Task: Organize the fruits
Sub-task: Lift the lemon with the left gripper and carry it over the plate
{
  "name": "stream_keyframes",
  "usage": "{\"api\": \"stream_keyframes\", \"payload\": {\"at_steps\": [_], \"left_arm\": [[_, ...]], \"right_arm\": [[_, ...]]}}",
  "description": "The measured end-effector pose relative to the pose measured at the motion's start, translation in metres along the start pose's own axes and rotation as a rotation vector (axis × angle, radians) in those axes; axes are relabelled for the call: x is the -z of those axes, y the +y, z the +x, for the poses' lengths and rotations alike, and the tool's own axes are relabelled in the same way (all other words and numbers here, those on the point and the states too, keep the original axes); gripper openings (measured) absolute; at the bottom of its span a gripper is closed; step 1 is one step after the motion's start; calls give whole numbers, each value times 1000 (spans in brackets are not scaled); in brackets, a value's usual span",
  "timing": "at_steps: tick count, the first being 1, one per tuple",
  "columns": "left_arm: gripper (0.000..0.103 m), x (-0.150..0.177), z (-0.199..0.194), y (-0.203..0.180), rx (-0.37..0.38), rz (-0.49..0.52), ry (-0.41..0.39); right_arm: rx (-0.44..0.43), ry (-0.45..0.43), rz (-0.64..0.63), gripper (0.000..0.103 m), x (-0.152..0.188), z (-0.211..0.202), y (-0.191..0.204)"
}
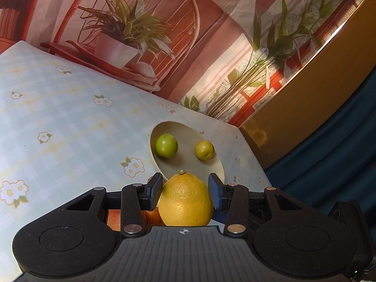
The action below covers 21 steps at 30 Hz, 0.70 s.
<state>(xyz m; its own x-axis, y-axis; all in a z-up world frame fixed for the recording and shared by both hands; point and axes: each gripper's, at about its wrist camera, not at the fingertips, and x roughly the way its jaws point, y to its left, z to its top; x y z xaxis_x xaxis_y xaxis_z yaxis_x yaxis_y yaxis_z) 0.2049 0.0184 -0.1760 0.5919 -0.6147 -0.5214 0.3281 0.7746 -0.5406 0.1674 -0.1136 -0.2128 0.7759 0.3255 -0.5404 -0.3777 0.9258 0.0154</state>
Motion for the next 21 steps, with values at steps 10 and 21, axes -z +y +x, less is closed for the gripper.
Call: {"api": "stream_keyframes", "payload": {"at_steps": [10, 21], "left_arm": [[44, -31, 83, -32, 24, 54, 83], [44, -75, 160, -37, 20, 63, 121]], "right_arm": [[92, 14, 62, 45, 2, 14, -74], [116, 78, 95, 45, -20, 66, -141]]}}
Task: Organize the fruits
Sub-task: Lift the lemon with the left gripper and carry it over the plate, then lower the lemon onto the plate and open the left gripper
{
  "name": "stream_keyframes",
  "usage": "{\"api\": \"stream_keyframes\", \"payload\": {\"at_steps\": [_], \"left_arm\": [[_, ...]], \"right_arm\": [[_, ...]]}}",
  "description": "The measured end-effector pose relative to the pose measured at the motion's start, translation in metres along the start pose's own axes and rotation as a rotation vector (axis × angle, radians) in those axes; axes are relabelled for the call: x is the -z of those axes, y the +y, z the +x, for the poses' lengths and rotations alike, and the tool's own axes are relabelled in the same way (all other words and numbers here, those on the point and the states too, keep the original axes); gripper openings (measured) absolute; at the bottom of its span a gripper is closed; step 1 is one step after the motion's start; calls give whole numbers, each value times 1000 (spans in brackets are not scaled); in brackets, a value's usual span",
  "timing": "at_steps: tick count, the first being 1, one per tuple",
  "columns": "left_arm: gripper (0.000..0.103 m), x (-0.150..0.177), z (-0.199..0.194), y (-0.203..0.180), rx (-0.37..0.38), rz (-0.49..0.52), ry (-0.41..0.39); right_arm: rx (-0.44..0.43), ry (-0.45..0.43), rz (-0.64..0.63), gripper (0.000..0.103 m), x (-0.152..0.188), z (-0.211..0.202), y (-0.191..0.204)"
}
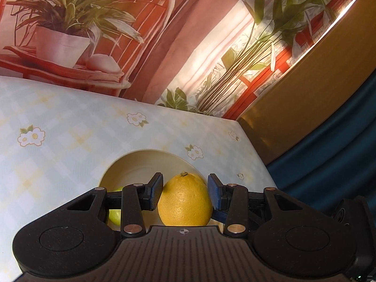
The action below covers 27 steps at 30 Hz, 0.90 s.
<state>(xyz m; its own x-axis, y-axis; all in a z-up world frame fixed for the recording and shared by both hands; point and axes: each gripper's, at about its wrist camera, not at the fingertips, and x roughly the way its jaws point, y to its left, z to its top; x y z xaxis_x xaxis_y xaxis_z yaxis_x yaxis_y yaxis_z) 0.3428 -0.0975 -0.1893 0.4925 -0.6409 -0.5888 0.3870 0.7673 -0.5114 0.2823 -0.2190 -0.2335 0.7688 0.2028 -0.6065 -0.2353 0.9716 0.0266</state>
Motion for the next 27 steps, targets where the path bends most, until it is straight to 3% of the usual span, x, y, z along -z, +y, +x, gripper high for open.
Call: {"api": "stream_keyframes", "payload": {"at_steps": [6, 15, 27], "left_arm": [[44, -19, 27, 11, -11, -21, 20], [44, -22, 47, 34, -13, -85, 33], [39, -21, 46, 49, -36, -123, 12]], "right_arm": [[1, 57, -24, 45, -13, 37, -14], [4, 137, -43, 45, -20, 73, -17], [24, 159, -63, 45, -20, 83, -14]]}}
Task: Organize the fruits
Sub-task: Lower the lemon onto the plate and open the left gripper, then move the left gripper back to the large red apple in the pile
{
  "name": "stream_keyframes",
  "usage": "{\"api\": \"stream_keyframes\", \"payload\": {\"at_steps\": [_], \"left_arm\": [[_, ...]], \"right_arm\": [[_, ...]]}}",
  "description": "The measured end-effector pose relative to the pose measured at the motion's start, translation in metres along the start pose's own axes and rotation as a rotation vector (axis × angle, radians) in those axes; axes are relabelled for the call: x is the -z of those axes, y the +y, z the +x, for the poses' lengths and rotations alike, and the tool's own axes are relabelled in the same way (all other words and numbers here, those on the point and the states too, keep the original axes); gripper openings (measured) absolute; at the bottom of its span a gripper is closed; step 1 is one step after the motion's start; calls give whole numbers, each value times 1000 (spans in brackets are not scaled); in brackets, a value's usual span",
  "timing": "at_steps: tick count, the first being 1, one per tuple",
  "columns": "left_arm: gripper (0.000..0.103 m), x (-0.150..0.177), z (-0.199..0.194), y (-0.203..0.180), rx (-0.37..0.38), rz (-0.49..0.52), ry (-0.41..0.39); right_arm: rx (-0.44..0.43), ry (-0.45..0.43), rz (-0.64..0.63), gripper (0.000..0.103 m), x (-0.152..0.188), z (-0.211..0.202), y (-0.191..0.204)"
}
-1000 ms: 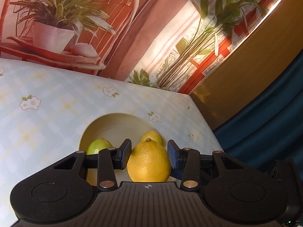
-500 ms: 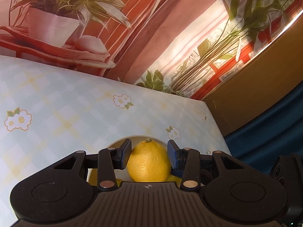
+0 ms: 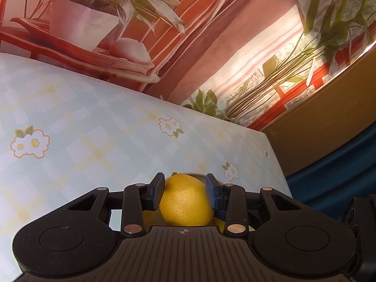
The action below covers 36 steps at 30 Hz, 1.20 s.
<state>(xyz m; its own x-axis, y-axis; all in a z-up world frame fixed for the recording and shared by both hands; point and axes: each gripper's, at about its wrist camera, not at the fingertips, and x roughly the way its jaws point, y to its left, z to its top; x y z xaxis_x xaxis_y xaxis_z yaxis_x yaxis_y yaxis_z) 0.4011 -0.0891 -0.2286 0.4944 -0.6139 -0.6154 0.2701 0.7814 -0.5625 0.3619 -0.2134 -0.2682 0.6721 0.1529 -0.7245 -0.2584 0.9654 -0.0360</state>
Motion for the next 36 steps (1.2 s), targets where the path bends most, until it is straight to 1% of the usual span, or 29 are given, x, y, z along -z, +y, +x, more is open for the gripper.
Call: {"api": "stream_keyframes", "payload": {"at_steps": [6, 9, 13, 16, 20, 27, 32, 36], "left_arm": [[39, -2, -17, 2, -22, 3, -38], [39, 1, -29, 1, -45, 20, -55], [39, 8, -55, -2, -81, 56, -94], [39, 16, -75, -5, -115, 91, -117], [39, 29, -105, -11, -179, 164, -156], [39, 56, -150, -12, -264, 246, -204], [39, 76, -172, -13, -302, 272, -224], [39, 93, -184, -16, -315, 300, -228]], "right_arm": [[27, -2, -2, 44, 2, -4, 3], [38, -7, 11, 44, 2, -10, 3], [64, -23, 21, 44, 5, -23, 4], [66, -45, 47, 44, 9, -38, 6], [61, -81, 67, 44, 15, -59, 15], [34, -129, 103, 44, 28, -89, 37], [18, -153, 120, 44, 38, -105, 54], [1, -166, 132, 44, 52, -116, 69]]}}
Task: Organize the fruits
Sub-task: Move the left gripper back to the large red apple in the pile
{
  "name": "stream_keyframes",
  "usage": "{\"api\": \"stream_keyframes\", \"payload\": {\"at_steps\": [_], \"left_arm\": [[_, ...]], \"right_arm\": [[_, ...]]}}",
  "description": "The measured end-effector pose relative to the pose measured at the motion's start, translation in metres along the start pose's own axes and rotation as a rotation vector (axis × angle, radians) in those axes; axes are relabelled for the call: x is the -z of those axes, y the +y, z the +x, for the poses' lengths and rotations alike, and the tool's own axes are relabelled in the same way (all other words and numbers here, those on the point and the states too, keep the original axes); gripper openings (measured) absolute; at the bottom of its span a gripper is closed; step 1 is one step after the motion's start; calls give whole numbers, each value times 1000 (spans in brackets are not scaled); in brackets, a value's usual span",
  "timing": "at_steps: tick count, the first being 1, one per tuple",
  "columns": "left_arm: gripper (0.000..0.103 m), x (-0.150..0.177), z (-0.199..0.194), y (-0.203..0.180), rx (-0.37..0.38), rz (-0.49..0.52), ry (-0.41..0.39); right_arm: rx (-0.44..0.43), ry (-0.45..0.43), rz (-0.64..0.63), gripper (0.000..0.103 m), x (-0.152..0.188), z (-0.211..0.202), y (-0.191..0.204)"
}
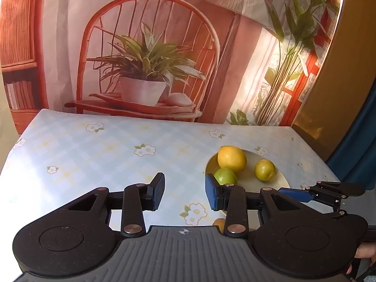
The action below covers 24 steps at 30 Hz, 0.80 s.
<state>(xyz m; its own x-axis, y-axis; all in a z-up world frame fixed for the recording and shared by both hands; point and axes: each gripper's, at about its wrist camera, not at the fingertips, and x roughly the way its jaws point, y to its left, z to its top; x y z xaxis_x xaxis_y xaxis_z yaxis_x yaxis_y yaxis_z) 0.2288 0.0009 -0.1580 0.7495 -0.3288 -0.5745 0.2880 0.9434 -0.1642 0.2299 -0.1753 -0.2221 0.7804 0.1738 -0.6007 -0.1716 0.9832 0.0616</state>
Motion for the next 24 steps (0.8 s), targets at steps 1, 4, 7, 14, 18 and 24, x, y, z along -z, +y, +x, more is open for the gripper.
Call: {"api": "stream_keyframes", "payload": {"at_steps": [1, 4, 7, 14, 18, 24], "left_arm": [[39, 3, -2, -1, -1, 6, 1], [40, 13, -10, -2, 8, 7, 1], [40, 24, -16, -2, 9, 5, 7], [40, 39, -18, -1, 13, 21, 60], [40, 48, -11, -1, 37, 12, 102], [41, 59, 4, -2, 44, -24, 154]], "right_arm": [[-3, -1, 2, 44, 3, -3, 3], [-1, -2, 5, 44, 13, -11, 10], [-10, 1, -3, 44, 22, -16, 20], [-49, 22, -64, 44, 33, -14, 51], [-55, 23, -78, 44, 33, -11, 61], [-47, 27, -72, 44, 35, -12, 59]]}}
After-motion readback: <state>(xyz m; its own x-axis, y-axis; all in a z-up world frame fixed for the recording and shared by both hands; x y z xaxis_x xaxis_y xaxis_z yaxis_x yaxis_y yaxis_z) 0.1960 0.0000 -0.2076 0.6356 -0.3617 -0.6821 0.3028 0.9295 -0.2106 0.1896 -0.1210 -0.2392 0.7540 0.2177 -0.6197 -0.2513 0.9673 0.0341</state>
